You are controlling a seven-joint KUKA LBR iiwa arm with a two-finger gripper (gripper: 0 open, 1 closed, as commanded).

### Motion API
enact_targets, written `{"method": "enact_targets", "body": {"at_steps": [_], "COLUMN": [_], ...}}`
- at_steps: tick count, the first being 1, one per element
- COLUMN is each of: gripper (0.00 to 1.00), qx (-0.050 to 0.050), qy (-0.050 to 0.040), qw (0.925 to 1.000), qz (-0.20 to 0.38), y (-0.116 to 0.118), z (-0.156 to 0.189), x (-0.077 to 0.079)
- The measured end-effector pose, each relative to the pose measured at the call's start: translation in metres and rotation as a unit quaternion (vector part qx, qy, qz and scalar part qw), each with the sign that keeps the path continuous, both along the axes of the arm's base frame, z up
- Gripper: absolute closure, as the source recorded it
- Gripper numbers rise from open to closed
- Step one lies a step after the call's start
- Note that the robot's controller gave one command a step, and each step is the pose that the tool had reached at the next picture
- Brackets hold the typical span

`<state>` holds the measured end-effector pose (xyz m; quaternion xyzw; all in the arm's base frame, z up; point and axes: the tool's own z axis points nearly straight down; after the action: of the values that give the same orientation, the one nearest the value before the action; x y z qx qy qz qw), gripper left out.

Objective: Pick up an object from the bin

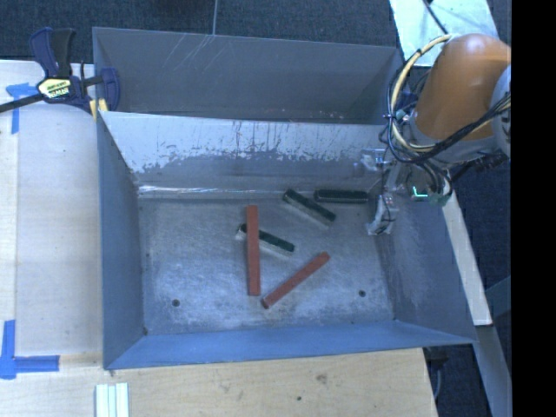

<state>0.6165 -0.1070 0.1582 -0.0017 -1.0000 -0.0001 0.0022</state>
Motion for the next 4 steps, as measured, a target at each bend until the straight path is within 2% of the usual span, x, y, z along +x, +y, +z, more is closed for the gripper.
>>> {"method": "enact_targets", "body": {"at_steps": [1, 2, 3, 4], "gripper": [0.00, 0.00, 0.00, 0.00], "qx": [0.002, 0.002, 0.000, 0.001], "qy": [0.0006, -0.0032, -0.0049, -0.0017], "qw": [0.9935, 0.9913, 0.9802, 0.9576], "qz": [0.114, 0.131, 0.198, 0.288], "y": [0.092, 0.139, 0.146, 0.153], "z": [-0.091, -0.056, -0.054, -0.089], "x": [-0.083, -0.110, -0.101, -0.098]}}
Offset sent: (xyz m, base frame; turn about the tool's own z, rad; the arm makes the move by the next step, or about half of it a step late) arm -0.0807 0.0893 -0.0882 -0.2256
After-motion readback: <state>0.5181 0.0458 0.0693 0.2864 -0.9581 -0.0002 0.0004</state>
